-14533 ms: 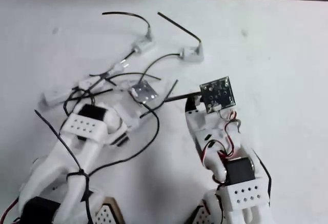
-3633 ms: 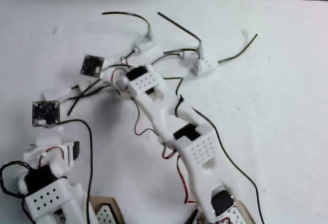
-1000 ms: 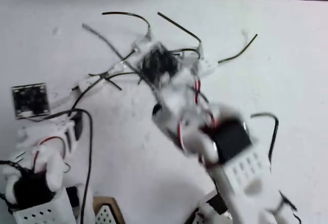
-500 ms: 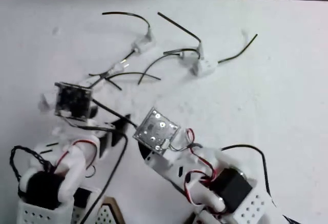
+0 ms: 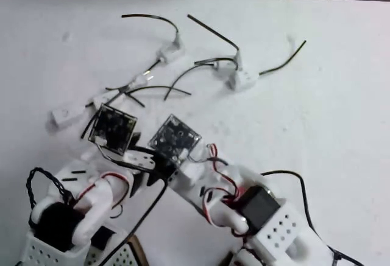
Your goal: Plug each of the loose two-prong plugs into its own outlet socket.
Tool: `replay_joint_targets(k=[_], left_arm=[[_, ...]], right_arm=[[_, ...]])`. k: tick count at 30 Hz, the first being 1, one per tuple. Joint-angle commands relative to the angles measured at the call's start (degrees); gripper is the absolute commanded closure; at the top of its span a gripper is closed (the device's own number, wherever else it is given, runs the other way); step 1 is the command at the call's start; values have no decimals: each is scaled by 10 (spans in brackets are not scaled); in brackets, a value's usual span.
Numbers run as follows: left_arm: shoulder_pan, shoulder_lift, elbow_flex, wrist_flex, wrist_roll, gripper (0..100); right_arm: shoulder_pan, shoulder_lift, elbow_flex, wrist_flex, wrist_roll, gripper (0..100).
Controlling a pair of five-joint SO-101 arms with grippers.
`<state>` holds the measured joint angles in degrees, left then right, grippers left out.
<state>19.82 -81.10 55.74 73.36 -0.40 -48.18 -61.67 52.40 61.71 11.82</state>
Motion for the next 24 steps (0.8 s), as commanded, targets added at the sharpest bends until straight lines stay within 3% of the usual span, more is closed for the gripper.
replay_joint_targets(k=[1,7,10,17,24], left_arm=[[10,1,-24,2,1,714],[-6,1,-24,0,-34,727],[-80,1,-25,-4,-41,744],[-351,7,-24,-47,-152,736],[-411,115,-28,-49,-259,740]], right_arm=[[28,27,-4,-20,-9,981],[31,33,-9,-20,-7,981],[32,33,-8,-16,-9,981],[90,38,-5,-22,-12,981],[122,38,49,-79,-50,981]])
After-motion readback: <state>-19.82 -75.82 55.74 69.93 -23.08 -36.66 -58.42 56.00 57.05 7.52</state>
